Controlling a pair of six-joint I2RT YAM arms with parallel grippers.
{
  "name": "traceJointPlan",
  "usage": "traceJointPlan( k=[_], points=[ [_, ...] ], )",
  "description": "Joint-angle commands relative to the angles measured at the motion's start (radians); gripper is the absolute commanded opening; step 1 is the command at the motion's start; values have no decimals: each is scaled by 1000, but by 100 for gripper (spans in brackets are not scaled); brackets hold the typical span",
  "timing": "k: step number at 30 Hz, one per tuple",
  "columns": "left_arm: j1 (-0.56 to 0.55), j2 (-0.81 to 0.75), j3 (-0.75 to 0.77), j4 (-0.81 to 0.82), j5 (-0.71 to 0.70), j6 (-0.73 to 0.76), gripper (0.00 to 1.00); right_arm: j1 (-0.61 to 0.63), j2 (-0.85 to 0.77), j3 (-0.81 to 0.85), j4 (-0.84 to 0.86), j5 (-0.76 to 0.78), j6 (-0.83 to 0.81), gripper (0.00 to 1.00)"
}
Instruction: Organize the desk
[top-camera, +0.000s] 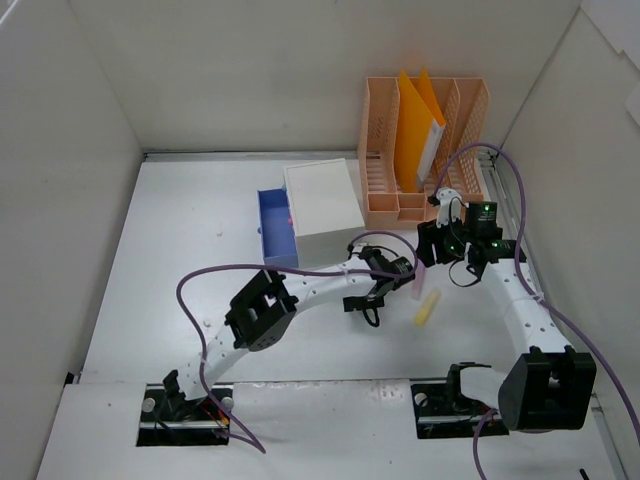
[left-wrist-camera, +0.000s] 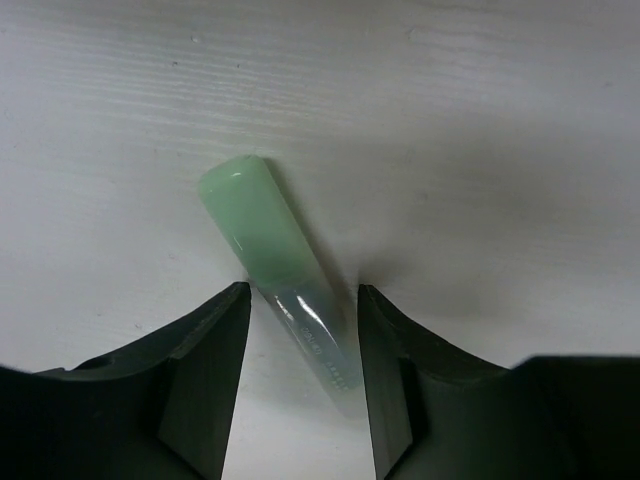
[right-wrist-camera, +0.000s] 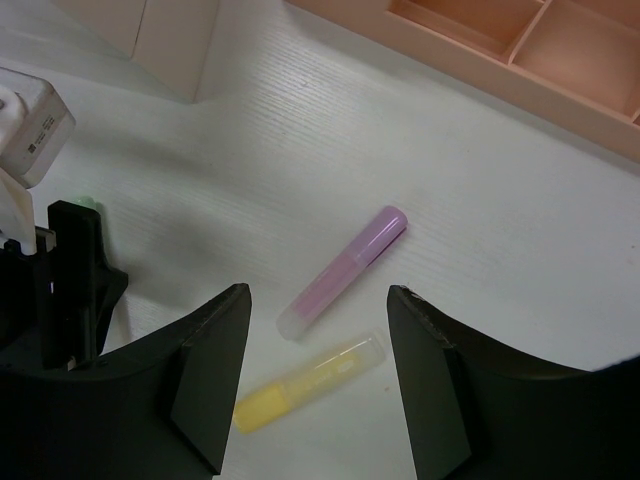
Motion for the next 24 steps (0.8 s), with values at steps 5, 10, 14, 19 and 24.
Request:
traceJointPlan(
  k=[5, 10, 14, 19, 24],
  points=[
    [-7, -30, -36, 16, 12, -13, 35, -5, -28, 14, 50, -7, 8, 54],
    [-7, -87, -116, 35, 6, 26, 0, -7, -48, 13, 50, 2, 12, 54],
    [-7, -200, -96, 63, -69, 141, 0, -7, -62, 19, 50, 13, 15, 54],
    [-79, -462, -171, 66, -206, 283, 0, -5, -73, 32, 48, 14, 24, 54],
    [25, -749, -376, 124, -217, 341, 0, -7, -85, 42, 41, -31, 10, 53]
  ],
)
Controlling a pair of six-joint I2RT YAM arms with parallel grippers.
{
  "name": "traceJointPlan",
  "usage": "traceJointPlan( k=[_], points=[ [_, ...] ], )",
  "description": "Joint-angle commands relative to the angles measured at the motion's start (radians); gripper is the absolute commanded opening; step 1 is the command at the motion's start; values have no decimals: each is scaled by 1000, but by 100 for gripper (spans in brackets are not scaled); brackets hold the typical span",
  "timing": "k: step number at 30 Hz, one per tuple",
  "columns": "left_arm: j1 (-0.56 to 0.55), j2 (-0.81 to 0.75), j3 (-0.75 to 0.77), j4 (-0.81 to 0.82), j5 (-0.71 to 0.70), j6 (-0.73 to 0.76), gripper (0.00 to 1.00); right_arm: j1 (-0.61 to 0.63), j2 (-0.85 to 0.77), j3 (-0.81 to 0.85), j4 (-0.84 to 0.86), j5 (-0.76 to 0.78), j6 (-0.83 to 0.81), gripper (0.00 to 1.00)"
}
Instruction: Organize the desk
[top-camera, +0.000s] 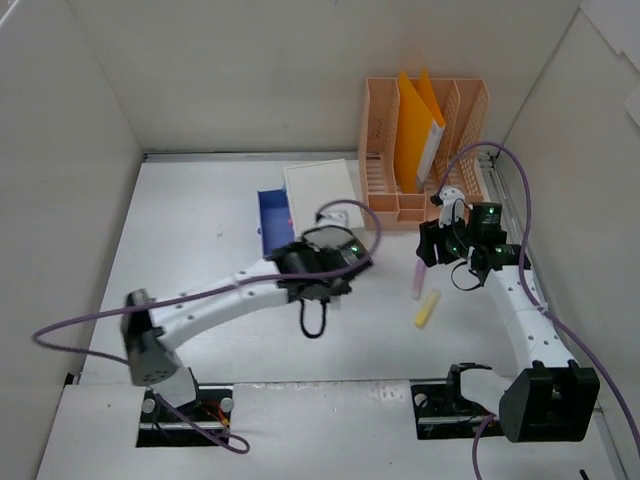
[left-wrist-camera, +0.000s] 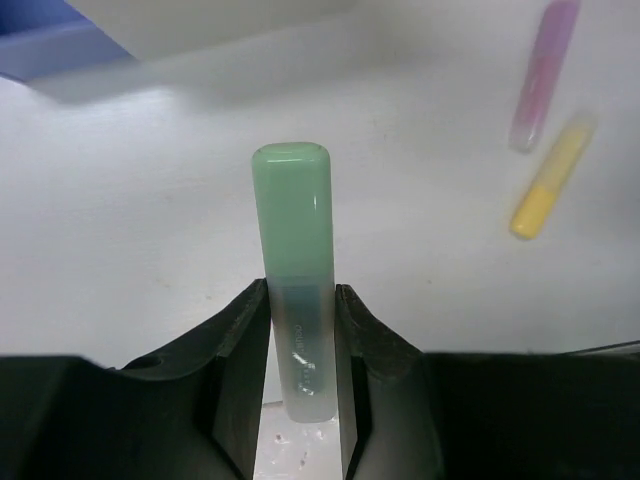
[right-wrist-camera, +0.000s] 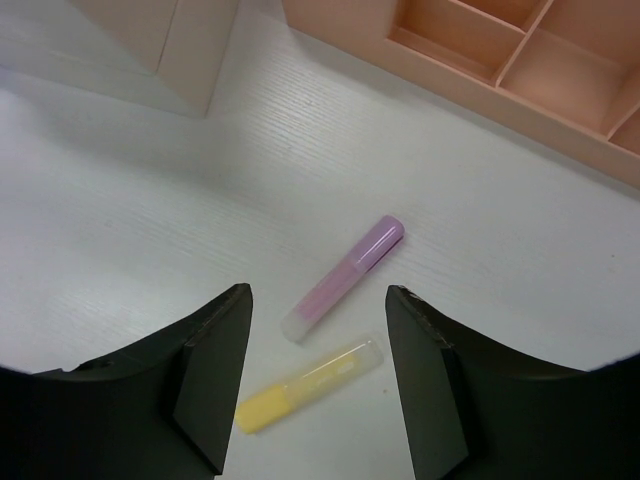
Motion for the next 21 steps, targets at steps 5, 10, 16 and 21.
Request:
traceJointPlan(
  k=[5, 10, 16, 21],
  points=[
    [352, -367, -114, 157, -31, 297, 0, -5, -25, 53, 14, -81, -60, 50],
    [601, -300, -97, 255, 145, 452, 0, 3, -2, 84, 3, -102, -91, 27],
    [767, -102, 6, 310, 277, 546, 0, 35, 23, 106, 5, -103, -128, 11],
    [778, 62, 132, 306, 319, 560, 3, 58, 63, 98, 3, -60, -131, 42]
  ],
)
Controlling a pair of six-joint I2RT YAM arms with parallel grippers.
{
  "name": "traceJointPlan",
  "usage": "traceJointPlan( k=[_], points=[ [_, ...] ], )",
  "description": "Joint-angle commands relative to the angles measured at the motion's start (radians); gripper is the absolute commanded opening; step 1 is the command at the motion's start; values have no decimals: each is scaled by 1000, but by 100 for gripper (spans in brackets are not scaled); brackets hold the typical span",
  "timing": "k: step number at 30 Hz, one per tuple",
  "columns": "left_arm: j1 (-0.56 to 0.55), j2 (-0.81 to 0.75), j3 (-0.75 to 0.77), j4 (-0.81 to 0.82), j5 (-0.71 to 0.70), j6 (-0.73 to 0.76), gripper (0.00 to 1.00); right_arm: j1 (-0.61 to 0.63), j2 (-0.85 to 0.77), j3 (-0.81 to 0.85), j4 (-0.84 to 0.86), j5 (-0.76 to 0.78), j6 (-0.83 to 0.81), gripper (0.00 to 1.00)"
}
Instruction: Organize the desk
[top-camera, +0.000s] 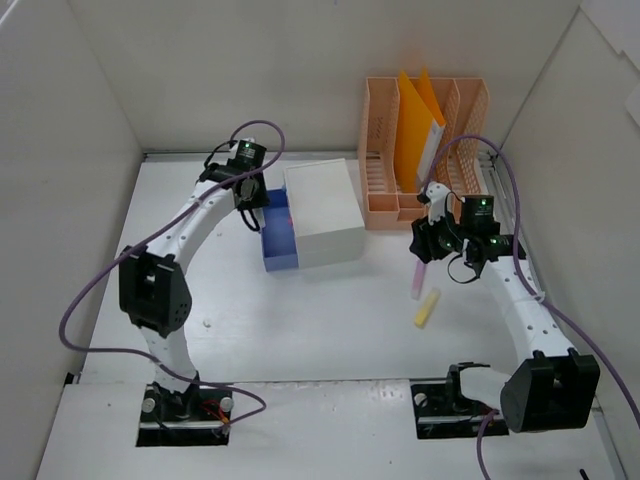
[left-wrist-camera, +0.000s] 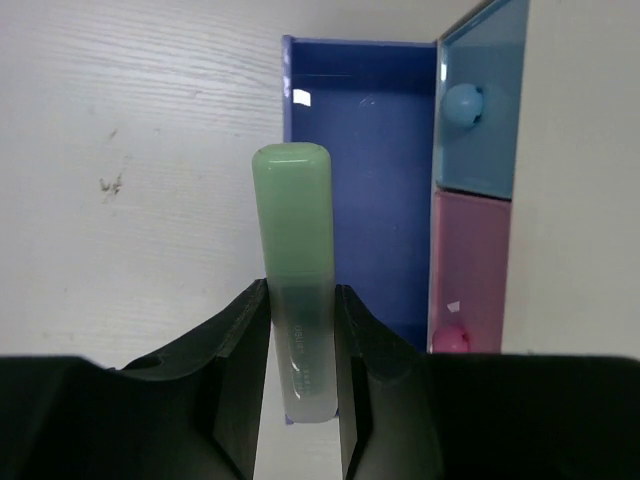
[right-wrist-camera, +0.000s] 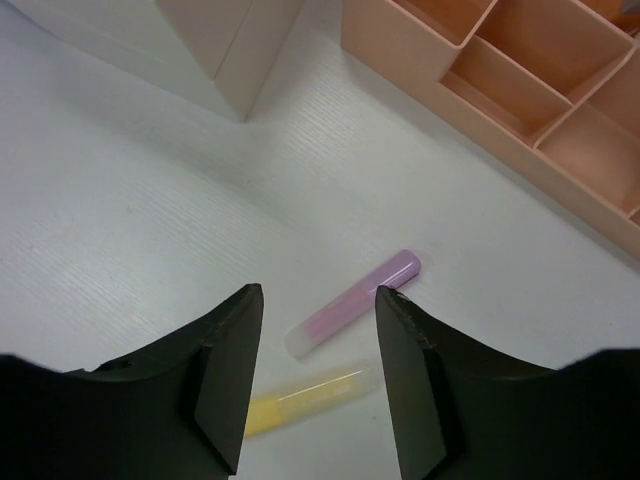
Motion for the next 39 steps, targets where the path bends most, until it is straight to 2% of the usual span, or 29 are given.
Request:
traceJointPlan(
  k=[1, 6, 9, 17, 20, 22, 23, 24, 25, 29, 30, 35, 39],
  points=[
    [-4, 38, 134, 44, 61, 45, 12, 16, 35, 28, 35, 31, -10, 48],
    [-4, 88, 153, 67, 88, 29, 43, 22, 92, 16, 38, 77, 19, 57],
    [-4, 115, 173, 64, 98, 25, 48, 22, 129, 14, 45, 100, 37, 59],
    [-4, 54, 125, 65, 102, 14, 48, 28, 198, -4, 61, 140, 73, 59],
    [16, -33, 69, 85, 120, 19, 37, 30, 205, -18, 66, 188, 74, 56],
    [39, -166, -76, 154, 185, 8, 24, 36, 224, -39, 65, 237, 80, 54],
    [39, -167, -77, 154, 185, 2, 24, 36, 224, -47, 65, 237, 85, 52],
    [53, -238, -161, 189, 214, -4, 24, 36, 228, -50, 66, 252, 83, 52],
    [53, -273, -196, 197, 223, -9, 25, 36, 230, -55, 66, 264, 85, 51],
    [73, -443, -382, 208, 229, -47, 50, 79, 265, -68, 91, 306, 90, 49],
    [73, -466, -405, 204, 220, -52, 52, 81, 276, -64, 91, 313, 90, 49],
    [73, -602, -542, 222, 223, -86, 53, 85, 359, -52, 95, 324, 80, 48],
    [73, -644, -579, 214, 202, -113, 53, 87, 400, -45, 98, 373, 73, 46]
  ],
)
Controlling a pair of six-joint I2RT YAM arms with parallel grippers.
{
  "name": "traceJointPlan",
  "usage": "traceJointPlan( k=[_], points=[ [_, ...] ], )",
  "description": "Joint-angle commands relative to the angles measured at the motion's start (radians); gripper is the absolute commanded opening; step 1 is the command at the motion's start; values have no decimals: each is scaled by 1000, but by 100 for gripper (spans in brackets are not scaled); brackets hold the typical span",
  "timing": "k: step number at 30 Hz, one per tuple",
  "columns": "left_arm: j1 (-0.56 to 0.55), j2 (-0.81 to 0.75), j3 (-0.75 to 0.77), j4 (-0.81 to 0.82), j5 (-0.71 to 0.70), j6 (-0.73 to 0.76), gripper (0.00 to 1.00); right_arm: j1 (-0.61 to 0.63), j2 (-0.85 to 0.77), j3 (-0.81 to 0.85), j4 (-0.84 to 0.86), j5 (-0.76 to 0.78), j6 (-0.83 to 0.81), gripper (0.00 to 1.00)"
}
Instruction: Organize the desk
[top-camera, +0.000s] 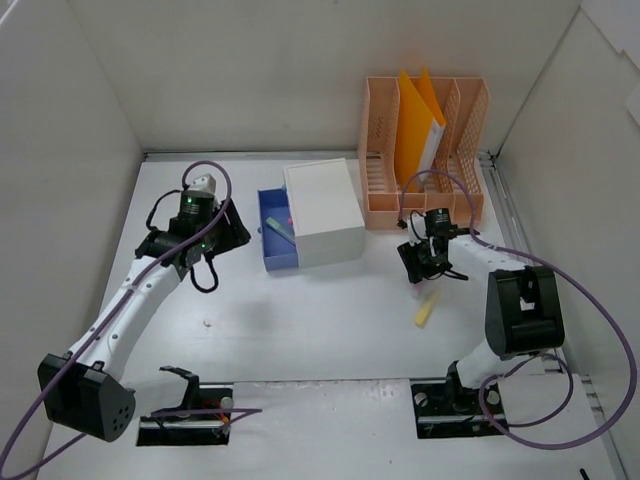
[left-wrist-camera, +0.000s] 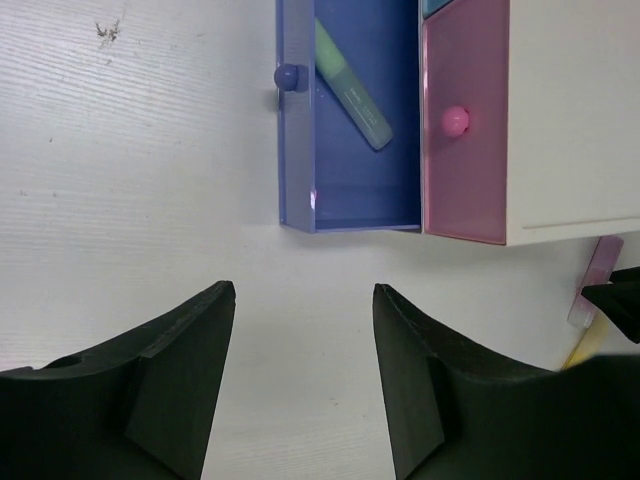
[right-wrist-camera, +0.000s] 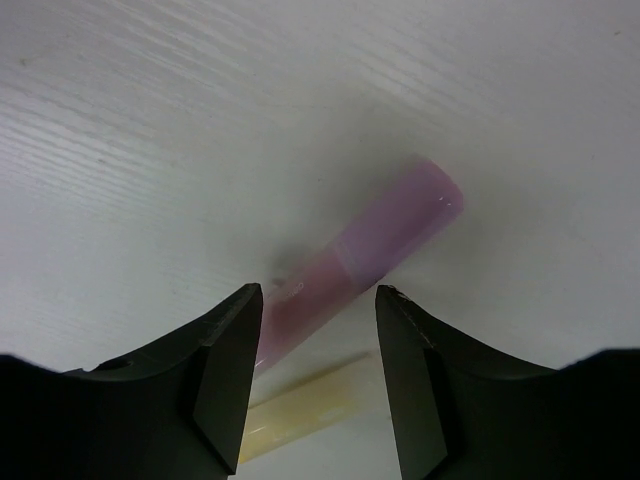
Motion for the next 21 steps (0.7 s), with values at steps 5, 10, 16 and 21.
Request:
traceJointPlan(
  k=[5, 10, 16, 21],
  points=[
    [-1, -59, -20, 61, -19, -47, 53, 7, 35, 24, 43, 53, -7, 45],
    [-1, -59, -21, 61, -21, -50, 53, 9, 116, 58, 34, 22, -11, 30],
    [-1, -83, -30, 50, -30, -47, 53, 12, 118, 78, 5, -74, -51, 10],
    [-1, -128, -55, 70, -24, -37, 53, 6, -41, 114, -113, -345, -291, 0]
  ],
)
